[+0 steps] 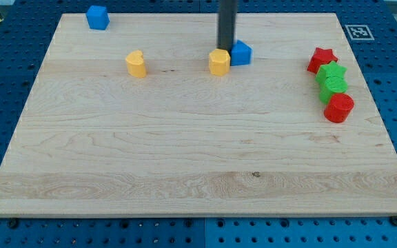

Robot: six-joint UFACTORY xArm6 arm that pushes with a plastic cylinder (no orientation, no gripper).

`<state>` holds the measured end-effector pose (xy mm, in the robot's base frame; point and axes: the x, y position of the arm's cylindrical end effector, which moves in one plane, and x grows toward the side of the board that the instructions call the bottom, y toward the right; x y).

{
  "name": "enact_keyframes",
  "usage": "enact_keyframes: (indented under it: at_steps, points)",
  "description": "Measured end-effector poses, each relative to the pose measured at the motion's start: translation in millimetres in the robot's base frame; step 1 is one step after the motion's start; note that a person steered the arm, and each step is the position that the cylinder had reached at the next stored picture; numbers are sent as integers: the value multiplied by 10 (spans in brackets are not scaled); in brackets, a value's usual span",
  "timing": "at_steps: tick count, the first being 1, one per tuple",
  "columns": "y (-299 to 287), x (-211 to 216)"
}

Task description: Place the yellow heart at the top center

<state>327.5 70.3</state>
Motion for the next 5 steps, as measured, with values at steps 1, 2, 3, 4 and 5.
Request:
enact_keyframes:
  at_steps: [1,2,3,4,5]
  points:
    - [173,367]
    - [11,749]
    - [-195,1165]
    - [-339,1390]
    - [-849,1312]
